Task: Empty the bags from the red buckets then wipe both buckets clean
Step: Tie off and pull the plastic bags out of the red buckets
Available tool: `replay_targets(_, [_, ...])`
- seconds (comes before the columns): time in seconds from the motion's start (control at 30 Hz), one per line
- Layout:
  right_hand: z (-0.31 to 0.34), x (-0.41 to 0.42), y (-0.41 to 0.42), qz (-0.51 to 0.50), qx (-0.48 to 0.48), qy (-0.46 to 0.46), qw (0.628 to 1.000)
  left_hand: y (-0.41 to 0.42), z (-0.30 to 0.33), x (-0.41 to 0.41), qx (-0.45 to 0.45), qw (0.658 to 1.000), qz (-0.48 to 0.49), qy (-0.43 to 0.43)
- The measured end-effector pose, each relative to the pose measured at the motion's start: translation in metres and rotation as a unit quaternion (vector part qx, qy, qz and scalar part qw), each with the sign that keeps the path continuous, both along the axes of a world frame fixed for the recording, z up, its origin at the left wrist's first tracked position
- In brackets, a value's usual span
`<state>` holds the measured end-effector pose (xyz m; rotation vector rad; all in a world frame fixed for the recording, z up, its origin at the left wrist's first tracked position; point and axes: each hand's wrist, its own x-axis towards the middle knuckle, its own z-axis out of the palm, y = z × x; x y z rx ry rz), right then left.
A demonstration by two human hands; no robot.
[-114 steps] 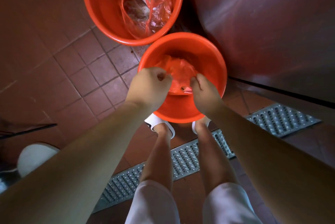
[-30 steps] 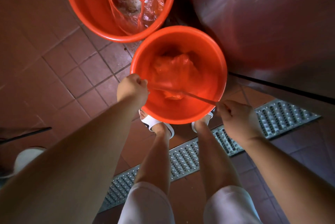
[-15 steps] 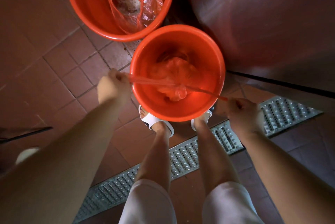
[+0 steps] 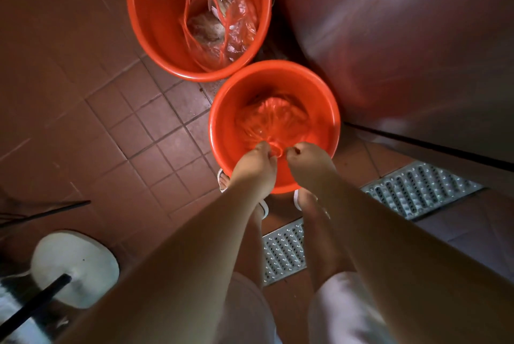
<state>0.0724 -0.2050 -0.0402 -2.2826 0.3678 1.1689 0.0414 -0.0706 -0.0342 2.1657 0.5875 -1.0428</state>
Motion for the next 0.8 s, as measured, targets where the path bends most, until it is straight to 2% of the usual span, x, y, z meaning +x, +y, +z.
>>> replay_targets(0.17, [0.034, 0.011, -0.003, 0.140, 0.020, 0.013, 0.990, 0.015, 0.031, 0.011, 0.018, 1.000, 0.011, -0.002])
replay_targets(0.23, [0.047, 0.015, -0.002, 0.160, 0.002, 0.013, 0.987, 0.026, 0.043, 0.015, 0.021, 1.000, -0.011, 0.009])
replay_targets(0.43, [0.081, 0.035, 0.037, 0.166, -0.055, -0.005, 0.985, 0.080, 0.072, 0.024, 0.030, 0.997, -0.058, 0.038])
replay_targets(0.53, [0.088, 0.049, 0.079, 0.170, -0.068, -0.014, 0.983, 0.124, 0.078, 0.035, 0.049, 0.991, -0.122, 0.039])
replay_targets(0.67, [0.092, 0.069, 0.152, 0.139, -0.099, 0.001, 0.985, 0.207, 0.089, 0.058, 0.099, 0.978, -0.183, 0.001])
replay_targets(0.8, [0.095, 0.083, 0.233, 0.064, -0.096, 0.039, 0.993, 0.298, 0.110, 0.084, 0.144, 0.956, -0.253, -0.021])
